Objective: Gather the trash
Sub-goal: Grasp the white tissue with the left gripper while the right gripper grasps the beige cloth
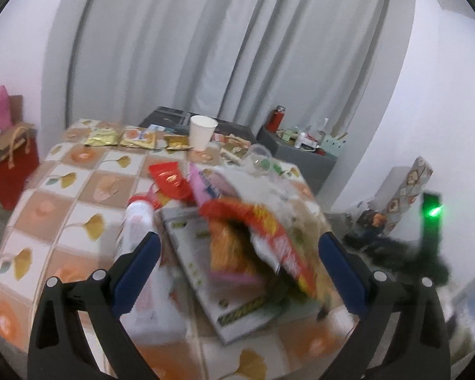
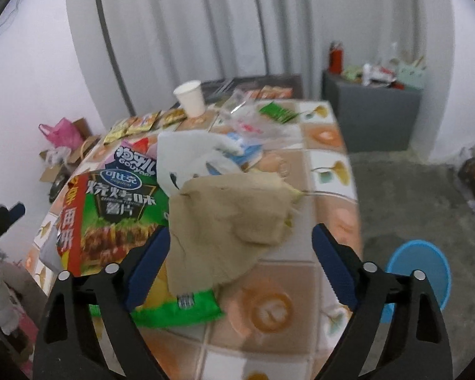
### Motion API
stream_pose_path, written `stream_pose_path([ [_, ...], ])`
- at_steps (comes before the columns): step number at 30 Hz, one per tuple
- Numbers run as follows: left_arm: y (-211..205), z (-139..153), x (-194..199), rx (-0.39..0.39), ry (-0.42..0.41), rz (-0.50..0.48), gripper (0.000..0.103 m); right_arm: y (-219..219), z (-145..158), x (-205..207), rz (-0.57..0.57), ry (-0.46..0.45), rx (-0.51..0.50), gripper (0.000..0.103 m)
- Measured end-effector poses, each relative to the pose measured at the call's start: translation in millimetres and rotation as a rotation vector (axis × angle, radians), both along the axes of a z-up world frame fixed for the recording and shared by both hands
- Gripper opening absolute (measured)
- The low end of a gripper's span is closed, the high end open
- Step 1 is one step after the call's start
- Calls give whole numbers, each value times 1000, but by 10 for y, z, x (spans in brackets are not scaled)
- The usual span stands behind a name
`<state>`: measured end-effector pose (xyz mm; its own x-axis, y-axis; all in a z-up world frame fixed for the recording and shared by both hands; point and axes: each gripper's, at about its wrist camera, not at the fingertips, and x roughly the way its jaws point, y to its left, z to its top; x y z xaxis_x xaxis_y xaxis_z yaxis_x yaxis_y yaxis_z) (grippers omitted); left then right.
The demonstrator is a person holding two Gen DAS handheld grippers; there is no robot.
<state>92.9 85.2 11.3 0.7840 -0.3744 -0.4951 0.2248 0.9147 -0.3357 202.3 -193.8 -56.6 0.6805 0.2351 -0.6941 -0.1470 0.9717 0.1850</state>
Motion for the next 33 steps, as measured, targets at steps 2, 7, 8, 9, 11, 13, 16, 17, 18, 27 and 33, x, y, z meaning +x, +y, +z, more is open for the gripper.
stream_pose_path([
  [2,-23,137,226,4,18,-20,97,61,-40,99,36,17,11,84],
  [7,-180,394,953,66,135,-118,94,188,-252,335,99,105,11,71],
  [8,-236,401,1130,90,181,-134,93,194,-278,360,103,119,14,64],
  [9,-282,392,1265,100,217,-152,92,194,-328,381,104,139,23,58],
  [11,-405,348,1643,118,306,-191,90,173,-366,398,98,159,40,48],
  [13,-550,247,1971,169,380,-228,89,142,-418,412,88,184,61,36],
  [16,-738,-22,2438,233,527,-264,85,69,-473,408,79,209,106,18],
  [17,-788,-131,2576,247,586,-264,84,48,-480,398,75,210,115,14],
  [18,-810,-208,2658,256,628,-255,82,37,-481,393,72,208,122,10],
  [27,-1052,-607,2880,302,796,-266,51,-113,-467,371,60,177,187,2],
  [33,-1062,-617,2884,301,790,-252,11,-195,-472,354,52,161,234,1],
])
